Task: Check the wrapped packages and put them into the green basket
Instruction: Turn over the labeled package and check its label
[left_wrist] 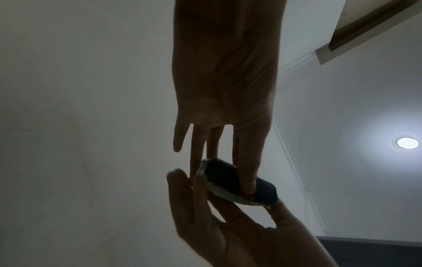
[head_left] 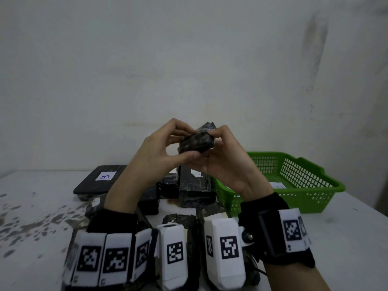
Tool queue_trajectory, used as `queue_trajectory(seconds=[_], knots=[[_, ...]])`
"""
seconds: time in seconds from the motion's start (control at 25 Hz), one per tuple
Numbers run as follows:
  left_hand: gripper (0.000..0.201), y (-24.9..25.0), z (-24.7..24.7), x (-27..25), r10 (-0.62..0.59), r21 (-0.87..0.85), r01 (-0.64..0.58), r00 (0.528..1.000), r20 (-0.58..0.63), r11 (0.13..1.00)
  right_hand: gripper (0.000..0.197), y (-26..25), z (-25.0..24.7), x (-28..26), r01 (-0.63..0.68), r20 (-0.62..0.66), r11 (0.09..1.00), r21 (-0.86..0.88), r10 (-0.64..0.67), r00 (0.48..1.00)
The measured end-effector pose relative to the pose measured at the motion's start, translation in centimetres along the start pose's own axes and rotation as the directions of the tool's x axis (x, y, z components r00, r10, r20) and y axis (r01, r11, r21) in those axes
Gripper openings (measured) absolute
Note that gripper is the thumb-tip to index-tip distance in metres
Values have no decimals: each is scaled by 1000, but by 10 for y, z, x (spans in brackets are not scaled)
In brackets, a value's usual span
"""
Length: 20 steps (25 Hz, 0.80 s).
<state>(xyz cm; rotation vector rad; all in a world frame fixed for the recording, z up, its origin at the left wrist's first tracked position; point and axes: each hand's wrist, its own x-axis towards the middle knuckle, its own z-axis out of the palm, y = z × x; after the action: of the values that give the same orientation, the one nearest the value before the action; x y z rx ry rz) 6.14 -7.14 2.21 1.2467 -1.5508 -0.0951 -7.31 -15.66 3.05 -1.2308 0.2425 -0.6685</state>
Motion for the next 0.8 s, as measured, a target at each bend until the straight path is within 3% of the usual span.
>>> queue_trajectory(seconds=[0.12,0.28,0.4,0.48,0.6,0.8], knots=[[30,-1,-1,1,-1,44,2,1000,-25,999,43,1,0,0,11,20,1000,9,-11,1000],[39,2,2,2,4,74,0,998,-55,997,23,3,0,0,109,36,991,-75,-106,994],[27,3,4,2,-73,-8,72,990,-122,997,21,2,-1,1,157,-33,978,-140,-163,986],[17,5,3,1,-133,21,136,986,-105,991,21,2,2,0,169,-78,960,-224,-191,978],[18,10,6,1,-149,99,156,986,-69,983,24,2,5,-2,161,-118,922,-352,-214,970],[25,7,4,2,-151,136,170,979,-138,976,26,3,8,-4,172,-62,889,-425,-218,974]])
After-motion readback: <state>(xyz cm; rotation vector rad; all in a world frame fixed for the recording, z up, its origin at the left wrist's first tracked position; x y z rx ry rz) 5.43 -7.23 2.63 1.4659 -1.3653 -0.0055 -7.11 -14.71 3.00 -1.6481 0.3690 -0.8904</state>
